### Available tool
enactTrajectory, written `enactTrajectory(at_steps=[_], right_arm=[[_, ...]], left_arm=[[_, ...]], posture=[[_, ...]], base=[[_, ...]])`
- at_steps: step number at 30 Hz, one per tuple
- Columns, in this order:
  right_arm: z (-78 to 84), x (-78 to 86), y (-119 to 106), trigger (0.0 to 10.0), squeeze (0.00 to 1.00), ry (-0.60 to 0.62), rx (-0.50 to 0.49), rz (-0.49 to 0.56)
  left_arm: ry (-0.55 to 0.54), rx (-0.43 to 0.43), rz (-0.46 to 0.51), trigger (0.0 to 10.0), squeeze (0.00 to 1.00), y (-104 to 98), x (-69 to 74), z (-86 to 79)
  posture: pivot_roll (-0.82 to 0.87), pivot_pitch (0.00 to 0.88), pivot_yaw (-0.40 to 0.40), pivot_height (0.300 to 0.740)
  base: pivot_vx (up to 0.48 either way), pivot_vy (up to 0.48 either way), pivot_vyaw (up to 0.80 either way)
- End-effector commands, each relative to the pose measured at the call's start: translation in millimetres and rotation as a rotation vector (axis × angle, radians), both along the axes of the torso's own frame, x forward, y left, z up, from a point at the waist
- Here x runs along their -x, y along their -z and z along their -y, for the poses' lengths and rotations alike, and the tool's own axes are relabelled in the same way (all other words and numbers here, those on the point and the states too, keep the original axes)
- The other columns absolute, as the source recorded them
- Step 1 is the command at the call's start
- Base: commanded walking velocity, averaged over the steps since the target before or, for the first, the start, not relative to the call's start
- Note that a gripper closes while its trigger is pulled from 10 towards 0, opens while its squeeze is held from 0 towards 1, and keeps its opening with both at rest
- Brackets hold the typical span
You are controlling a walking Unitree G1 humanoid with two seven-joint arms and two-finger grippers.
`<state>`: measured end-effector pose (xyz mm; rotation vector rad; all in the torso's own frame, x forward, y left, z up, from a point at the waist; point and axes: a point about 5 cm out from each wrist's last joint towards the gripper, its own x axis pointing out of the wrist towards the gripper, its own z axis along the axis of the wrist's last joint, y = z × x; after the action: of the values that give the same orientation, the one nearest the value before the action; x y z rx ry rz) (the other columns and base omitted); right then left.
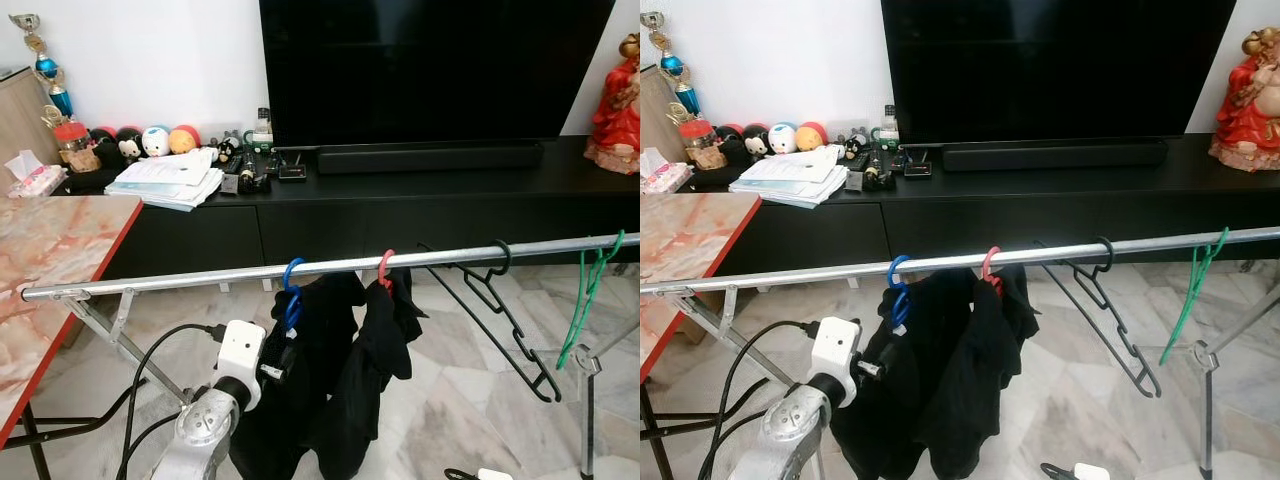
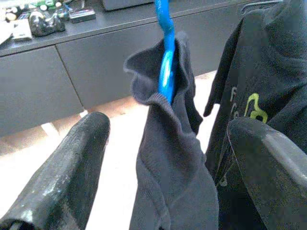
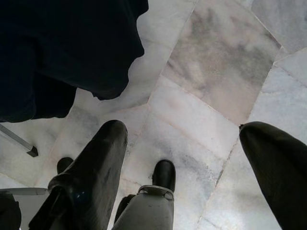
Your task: Hang hanger
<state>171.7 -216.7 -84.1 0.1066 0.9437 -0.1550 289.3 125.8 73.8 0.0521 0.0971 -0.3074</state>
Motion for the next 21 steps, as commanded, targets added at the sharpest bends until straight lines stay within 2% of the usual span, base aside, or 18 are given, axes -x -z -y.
enactTrajectory(at_steps=[1,5,8,12,14,15,19,21], right_arm=[[-1.9,-1.3,0,10.0,0.0,0.006,-0.007,0.003],[-2.0,-1.3,0,10.0,0.0,0.005,-0.008,0.003],[-1.6,-1.4,0,10.0,0.0,0.008,-0.007,0.004],[-1.0,-1.9,-1,10.0,0.0,0.011,-0.005,0.005],[-0.9,-2.1,-1,10.0,0.0,0.012,-0.005,0.005],[-0.2,-2.3,-1,10.0,0.0,0.011,-0.004,0.005],[0.5,-2.4,-1,10.0,0.0,0.012,-0.002,0.004],[1.8,-2.2,-1,10.0,0.0,0.013,0.001,0.003]], left_arm=[[0.041,-0.019,0.035,10.0,0.0,-6,-5.8,3.6],[0.068,-0.056,0.039,10.0,0.0,-6,-9.9,6.4],[0.086,-0.088,0.066,10.0,0.0,-12,-22.1,10.5],[0.099,-0.065,0.099,10.0,0.0,-24,-35.6,15.5],[0.118,-0.038,0.088,10.0,0.0,-26,-40.8,17.9],[0.158,-0.022,0.05,10.0,0.0,-27,-45.9,21.1],[0.199,-0.03,0.004,10.0,0.0,-25,-49.6,23.5],[0.22,-0.058,-0.052,10.0,0.0,-22,-54.7,24.2]], posture=[[-0.02,0.0,0.026,0.74],[-0.02,0.0,0.025,0.74],[-0.02,0.0,0.025,0.74],[-0.03,0.003,0.021,0.74],[-0.03,0.003,0.021,0.74],[-0.04,0.012,0.017,0.74],[-0.03,0.013,0.015,0.74],[-0.04,0.021,0.012,0.74]], base=[[0.0,0.0,0.0],[0.0,0.0,0.0],[0.0,0.0,0.0],[0.0,0.0,0.0],[0.0,0.0,0.0],[0.0,0.0,0.0],[0.0,0.0,0.0],[0.0,0.0,0.0]])
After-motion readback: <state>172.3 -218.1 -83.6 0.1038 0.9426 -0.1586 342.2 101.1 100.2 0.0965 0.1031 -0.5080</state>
